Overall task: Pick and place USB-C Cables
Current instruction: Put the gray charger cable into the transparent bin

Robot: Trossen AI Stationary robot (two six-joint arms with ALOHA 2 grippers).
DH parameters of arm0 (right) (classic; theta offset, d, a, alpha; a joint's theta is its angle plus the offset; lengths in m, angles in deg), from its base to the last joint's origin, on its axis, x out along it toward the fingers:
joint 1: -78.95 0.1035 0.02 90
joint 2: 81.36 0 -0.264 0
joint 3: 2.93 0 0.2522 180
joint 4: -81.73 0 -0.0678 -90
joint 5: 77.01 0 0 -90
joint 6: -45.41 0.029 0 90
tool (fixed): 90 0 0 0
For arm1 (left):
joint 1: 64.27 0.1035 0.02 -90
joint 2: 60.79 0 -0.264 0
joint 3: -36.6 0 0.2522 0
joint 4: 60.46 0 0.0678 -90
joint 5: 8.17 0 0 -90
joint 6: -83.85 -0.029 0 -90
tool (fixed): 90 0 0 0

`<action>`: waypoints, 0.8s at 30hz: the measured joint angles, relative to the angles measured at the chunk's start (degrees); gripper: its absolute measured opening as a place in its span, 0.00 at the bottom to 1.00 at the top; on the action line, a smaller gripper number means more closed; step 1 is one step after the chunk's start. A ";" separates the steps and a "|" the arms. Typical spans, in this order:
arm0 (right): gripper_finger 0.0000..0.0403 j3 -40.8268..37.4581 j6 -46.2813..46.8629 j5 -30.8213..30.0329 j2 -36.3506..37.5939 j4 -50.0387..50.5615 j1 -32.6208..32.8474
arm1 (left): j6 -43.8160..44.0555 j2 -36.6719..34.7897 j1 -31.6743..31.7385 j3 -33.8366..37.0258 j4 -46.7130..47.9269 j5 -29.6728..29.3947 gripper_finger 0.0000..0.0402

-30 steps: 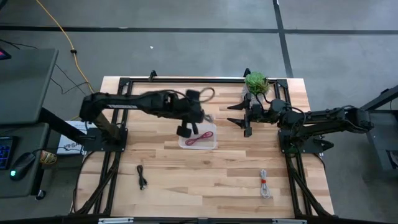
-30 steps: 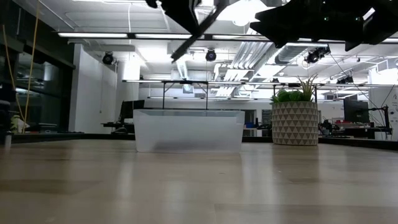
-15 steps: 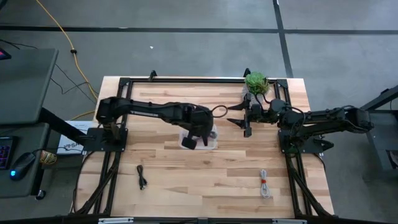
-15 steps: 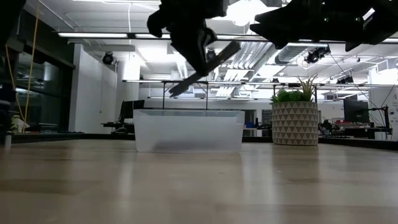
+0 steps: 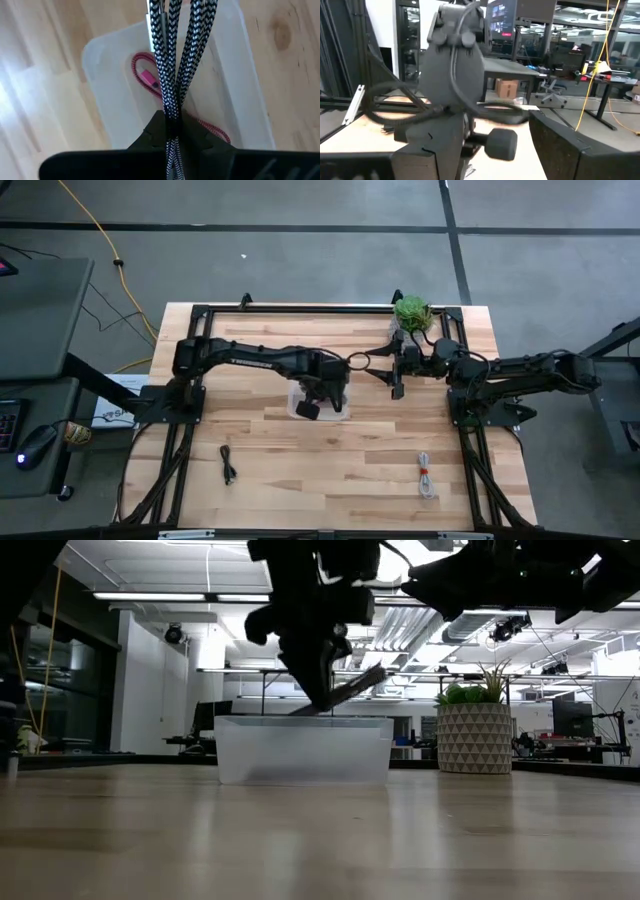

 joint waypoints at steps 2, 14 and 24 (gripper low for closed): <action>0.54 0.00 -0.02 0.01 0.00 0.28 0.04 | -0.13 0.89 0.24 0.00 -0.01 0.07 0.00; 0.54 0.00 -0.02 -0.57 -0.02 0.81 0.02 | 2.44 3.02 0.64 -0.12 2.01 -0.14 0.00; 0.54 -0.04 -0.39 -0.11 -0.04 1.75 0.09 | -0.23 6.24 -1.41 -0.06 2.02 -4.54 0.00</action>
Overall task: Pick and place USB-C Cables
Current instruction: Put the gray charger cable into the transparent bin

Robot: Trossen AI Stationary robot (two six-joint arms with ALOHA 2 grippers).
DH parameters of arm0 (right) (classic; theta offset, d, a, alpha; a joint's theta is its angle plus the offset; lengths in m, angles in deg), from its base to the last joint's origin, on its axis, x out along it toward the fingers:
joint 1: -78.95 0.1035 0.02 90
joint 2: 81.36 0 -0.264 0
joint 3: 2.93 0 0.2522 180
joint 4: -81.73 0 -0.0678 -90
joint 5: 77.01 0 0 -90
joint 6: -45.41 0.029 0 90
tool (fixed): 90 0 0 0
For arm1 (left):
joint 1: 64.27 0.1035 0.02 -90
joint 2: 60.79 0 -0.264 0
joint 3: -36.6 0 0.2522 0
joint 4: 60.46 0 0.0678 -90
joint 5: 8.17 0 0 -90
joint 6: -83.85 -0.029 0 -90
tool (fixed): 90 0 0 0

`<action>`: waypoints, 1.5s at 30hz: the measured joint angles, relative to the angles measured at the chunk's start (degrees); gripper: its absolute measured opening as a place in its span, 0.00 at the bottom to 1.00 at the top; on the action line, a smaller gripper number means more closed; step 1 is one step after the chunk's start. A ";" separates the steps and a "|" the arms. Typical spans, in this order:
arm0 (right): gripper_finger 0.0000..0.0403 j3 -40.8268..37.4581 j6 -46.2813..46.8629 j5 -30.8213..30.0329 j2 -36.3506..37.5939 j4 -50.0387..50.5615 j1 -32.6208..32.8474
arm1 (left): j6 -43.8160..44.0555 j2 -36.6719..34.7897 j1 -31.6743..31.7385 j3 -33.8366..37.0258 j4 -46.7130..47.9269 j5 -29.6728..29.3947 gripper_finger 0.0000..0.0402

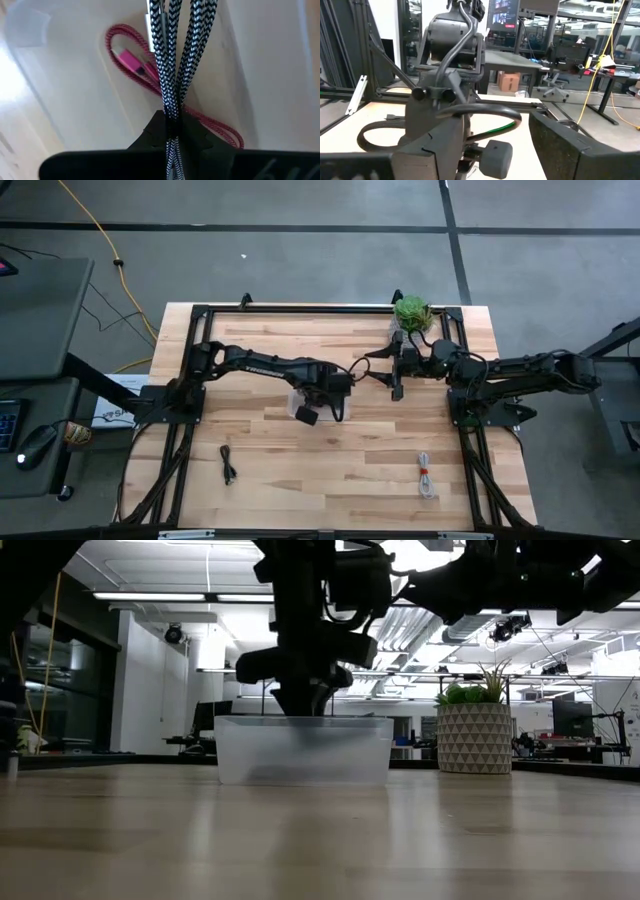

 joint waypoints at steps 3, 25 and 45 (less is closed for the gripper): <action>0.54 0.00 -0.02 -0.02 0.00 -0.10 0.00 | -0.14 0.29 -0.54 -0.01 -0.03 -0.13 0.00; 0.54 0.07 -3.05 -23.52 6.49 24.66 -0.20 | 0.49 0.52 -0.52 0.14 0.51 -1.52 0.00; 0.54 0.07 -2.64 -28.39 11.67 27.25 -0.17 | -2.20 1.90 -0.08 0.08 0.72 -2.11 0.00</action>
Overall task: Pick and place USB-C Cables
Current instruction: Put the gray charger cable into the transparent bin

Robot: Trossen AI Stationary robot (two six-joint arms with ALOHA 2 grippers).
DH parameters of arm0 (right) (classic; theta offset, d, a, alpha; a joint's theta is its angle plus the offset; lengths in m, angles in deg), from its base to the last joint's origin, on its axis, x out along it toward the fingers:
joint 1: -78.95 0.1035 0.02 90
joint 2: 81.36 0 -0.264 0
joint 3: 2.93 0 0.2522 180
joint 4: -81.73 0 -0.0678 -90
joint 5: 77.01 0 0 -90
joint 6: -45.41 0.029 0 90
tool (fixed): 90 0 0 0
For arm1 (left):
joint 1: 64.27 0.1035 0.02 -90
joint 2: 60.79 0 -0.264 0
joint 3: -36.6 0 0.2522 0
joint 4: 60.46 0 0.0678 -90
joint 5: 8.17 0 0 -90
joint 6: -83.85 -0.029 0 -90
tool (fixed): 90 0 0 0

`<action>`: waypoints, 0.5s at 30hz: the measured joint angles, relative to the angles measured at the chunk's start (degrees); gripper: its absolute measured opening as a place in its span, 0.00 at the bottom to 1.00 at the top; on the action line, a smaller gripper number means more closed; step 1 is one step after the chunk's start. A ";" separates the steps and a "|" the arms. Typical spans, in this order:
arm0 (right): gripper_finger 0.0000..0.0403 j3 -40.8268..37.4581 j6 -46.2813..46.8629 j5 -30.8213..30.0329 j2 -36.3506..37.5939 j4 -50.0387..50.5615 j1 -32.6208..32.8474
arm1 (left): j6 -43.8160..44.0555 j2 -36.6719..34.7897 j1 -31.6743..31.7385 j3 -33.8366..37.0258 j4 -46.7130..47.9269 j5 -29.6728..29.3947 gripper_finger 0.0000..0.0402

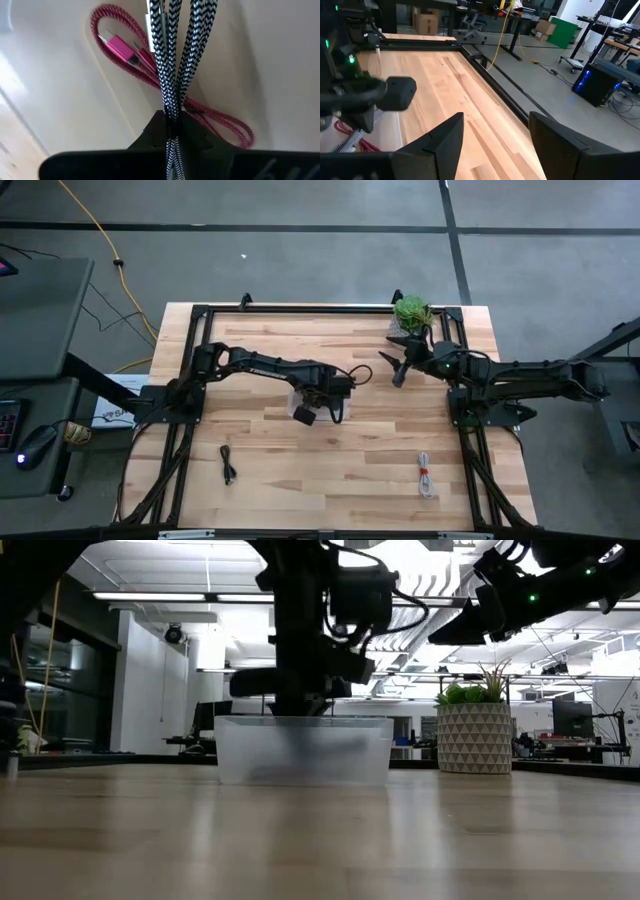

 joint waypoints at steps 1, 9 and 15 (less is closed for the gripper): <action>0.54 0.00 0.00 0.02 0.00 -0.02 0.00 | -0.25 0.29 0.00 0.00 -0.03 -0.60 0.00; 0.54 0.00 0.00 0.04 0.00 -0.05 0.02 | 0.28 1.05 0.24 -0.02 -0.47 -3.35 0.00; 0.54 0.00 0.15 0.48 -0.01 0.00 0.02 | -0.44 1.28 0.37 -0.02 -0.34 -4.07 0.01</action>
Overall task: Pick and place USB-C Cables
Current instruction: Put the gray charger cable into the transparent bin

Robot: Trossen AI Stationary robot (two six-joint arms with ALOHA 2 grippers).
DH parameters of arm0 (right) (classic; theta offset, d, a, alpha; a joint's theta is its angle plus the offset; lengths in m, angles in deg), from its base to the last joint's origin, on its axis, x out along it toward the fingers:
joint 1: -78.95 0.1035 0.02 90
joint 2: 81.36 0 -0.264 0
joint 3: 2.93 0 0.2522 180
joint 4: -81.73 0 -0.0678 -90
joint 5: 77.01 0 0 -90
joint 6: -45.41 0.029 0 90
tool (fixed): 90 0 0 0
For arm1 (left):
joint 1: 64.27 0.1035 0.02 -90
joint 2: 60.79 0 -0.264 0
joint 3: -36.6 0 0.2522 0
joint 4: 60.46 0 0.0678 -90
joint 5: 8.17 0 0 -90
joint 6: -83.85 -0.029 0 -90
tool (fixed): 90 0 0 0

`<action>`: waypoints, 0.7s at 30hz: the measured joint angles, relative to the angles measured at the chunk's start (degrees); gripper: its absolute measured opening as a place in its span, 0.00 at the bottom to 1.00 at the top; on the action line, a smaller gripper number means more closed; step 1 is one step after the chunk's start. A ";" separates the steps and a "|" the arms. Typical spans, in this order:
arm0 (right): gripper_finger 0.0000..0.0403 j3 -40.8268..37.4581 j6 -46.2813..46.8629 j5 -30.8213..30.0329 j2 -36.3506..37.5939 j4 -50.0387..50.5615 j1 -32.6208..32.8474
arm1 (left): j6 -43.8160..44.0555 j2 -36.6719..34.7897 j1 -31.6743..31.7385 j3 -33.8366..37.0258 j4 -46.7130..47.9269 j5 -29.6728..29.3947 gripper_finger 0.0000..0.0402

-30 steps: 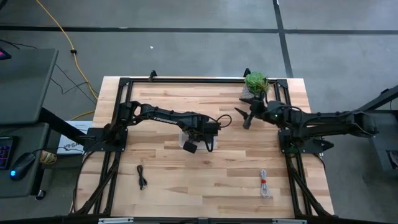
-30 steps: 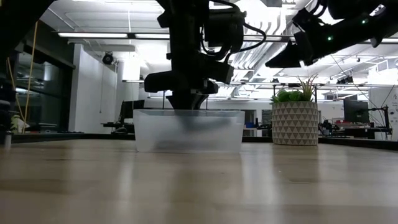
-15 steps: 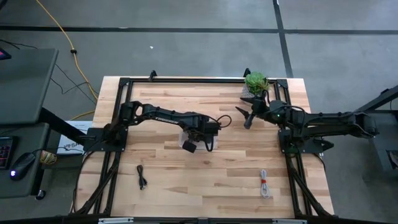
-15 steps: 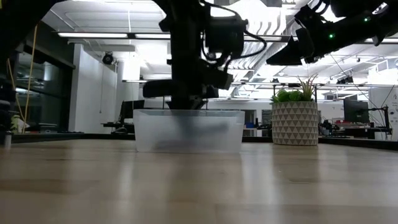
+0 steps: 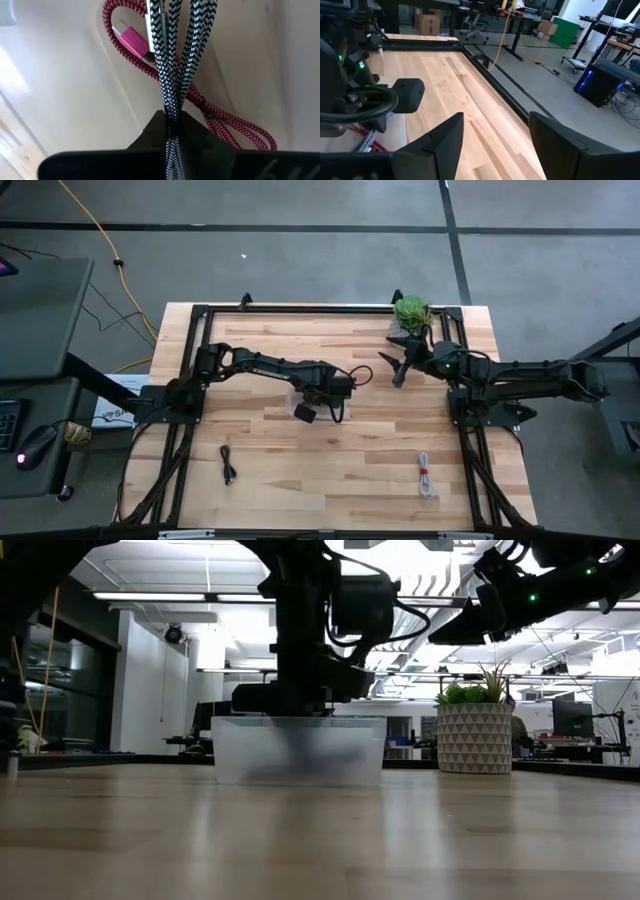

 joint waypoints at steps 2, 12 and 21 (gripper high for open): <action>0.54 0.00 0.00 0.16 0.01 0.02 0.00 | -0.15 -0.01 0.00 0.00 0.03 -0.31 0.02; 0.54 0.00 -0.02 0.22 -0.01 0.07 0.00 | 0.25 -0.01 0.04 0.00 0.02 -0.29 0.11; 0.54 0.00 0.01 0.20 -0.01 0.11 0.00 | -0.50 -0.01 0.00 0.00 0.12 0.17 0.19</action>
